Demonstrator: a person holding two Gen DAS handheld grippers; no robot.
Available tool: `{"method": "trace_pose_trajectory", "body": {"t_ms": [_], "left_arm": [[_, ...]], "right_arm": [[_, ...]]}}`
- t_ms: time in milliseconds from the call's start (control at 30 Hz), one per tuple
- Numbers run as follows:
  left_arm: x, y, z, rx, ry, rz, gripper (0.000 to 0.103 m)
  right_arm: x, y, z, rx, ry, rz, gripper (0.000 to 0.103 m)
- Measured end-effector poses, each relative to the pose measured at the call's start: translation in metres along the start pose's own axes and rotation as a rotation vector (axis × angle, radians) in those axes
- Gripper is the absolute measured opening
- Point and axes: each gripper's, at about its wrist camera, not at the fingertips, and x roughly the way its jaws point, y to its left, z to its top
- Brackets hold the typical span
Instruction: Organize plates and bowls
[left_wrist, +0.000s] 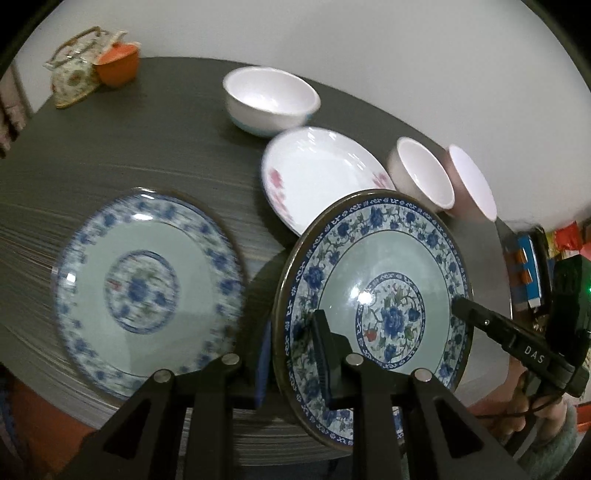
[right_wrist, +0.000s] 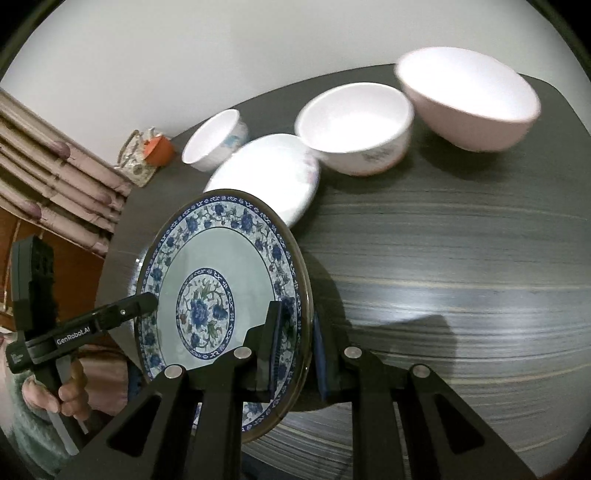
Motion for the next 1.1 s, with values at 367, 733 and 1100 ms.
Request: {"method": "trace_pose_trajectory", "body": {"t_ms": [367,733,1100], "left_arm": [[-0.03,0.081,0.017,-0.09,-0.061,0.083,0.021],[-0.04,0.158,0.014,-0.188,-0.063,0.13,0.021],[-0.016,0.193,0.016,-0.241,-0.027,0.14,0.021]], "right_arm": [[0.046,0.079,0.024,-0.062,0.045,0.053,0.016],[0.097,0.135,0.027,-0.117,0.116,0.063,0.016],[0.13,0.155,0.024,-0.13,0.158,0.035,0.016]]}}
